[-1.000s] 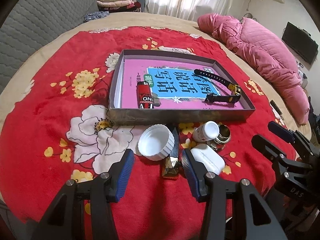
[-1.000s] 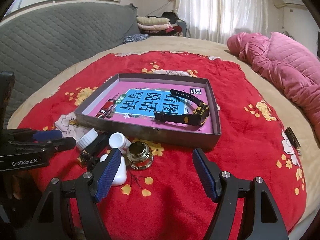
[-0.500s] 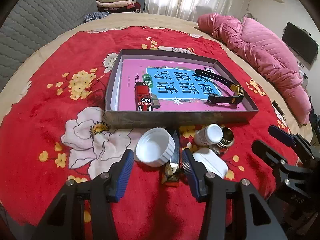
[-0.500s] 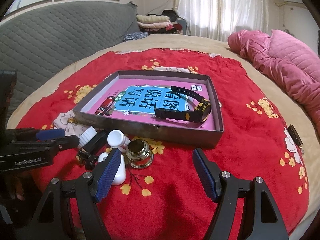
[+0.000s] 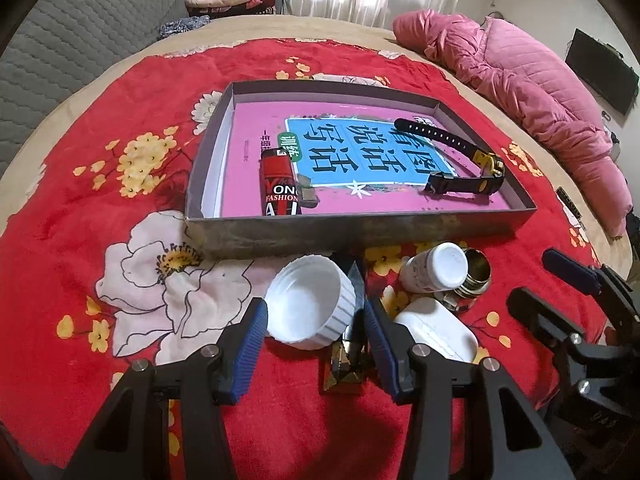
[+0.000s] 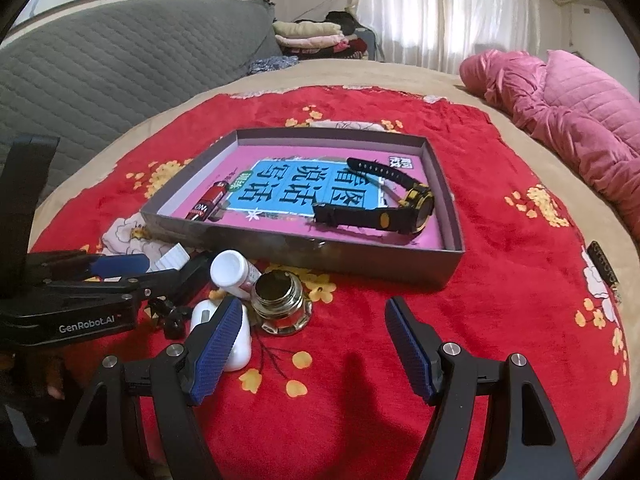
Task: Organize rigid objects
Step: 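Move the left gripper toward the small metal item while the right approaches the white bottle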
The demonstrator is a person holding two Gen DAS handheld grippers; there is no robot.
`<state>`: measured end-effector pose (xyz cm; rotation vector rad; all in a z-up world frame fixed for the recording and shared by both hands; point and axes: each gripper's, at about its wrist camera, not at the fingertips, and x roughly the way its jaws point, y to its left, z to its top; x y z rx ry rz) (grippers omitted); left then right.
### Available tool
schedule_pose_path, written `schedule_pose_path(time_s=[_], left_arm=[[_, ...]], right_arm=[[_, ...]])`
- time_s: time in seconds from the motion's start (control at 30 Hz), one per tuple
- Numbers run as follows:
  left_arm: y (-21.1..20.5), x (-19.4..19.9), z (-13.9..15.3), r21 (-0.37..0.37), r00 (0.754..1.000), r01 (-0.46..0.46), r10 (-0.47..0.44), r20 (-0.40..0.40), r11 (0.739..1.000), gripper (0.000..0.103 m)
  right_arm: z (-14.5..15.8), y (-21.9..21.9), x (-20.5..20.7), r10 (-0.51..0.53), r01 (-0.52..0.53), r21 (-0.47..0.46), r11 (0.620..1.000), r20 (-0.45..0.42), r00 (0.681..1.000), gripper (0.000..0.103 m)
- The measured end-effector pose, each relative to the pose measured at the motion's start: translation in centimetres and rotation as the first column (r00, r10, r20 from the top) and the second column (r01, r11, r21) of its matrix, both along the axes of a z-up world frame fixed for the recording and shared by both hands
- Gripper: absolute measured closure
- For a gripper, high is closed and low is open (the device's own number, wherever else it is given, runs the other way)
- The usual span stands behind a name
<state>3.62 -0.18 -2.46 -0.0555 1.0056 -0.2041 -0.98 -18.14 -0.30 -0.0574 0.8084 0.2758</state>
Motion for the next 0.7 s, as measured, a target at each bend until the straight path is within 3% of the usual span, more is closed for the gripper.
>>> schedule_pose_path(time_s=[0.7], left_arm=[[2.7,0.7,0.1,-0.061,0.998,-0.070,0.070,-0.006,0.996,0.053]], right_arm=[[-2.3,0.7,2.0,0.013,-0.013,-0.011,1.000,-0.038,0.999,0.028]])
